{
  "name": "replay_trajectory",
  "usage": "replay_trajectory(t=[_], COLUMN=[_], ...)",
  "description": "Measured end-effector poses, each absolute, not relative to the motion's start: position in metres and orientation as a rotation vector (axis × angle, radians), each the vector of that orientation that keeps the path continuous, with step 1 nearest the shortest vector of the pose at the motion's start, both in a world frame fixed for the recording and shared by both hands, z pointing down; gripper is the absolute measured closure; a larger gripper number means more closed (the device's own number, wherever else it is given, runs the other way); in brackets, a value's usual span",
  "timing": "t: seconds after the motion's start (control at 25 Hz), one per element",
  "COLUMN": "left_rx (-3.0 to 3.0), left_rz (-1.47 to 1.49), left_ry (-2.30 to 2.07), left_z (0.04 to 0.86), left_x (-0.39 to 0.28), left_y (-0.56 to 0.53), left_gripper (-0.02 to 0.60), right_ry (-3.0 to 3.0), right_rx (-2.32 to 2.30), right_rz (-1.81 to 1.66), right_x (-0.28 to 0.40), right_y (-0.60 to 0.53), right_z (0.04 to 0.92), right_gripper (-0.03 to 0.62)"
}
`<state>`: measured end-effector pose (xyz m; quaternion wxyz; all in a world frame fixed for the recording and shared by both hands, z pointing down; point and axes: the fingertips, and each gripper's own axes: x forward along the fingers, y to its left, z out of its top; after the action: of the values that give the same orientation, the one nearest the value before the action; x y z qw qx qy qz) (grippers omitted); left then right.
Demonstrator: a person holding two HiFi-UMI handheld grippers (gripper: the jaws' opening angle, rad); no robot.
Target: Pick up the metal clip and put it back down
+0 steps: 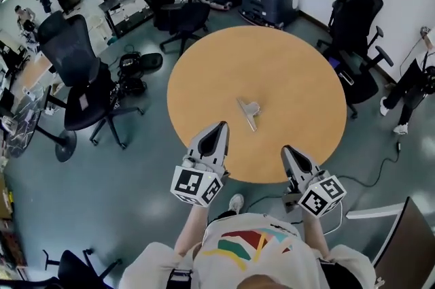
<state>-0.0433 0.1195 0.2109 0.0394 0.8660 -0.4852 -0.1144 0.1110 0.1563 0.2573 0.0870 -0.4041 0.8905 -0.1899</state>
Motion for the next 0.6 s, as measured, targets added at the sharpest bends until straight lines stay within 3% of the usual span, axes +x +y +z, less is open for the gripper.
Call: replay_trajectory(t=[0.6], left_rx=[2.693], left_rz=[-0.366], left_ry=[-1.441], left_z=[0.229], left_x=[-0.077], left_y=[0.044], left_gripper=[0.538], right_ry=[2.686], right_rx=[-1.350], right_rz=[-0.482], right_x=[0.079], right_y=[0.073], right_z=[0.260], right_gripper=[0.580])
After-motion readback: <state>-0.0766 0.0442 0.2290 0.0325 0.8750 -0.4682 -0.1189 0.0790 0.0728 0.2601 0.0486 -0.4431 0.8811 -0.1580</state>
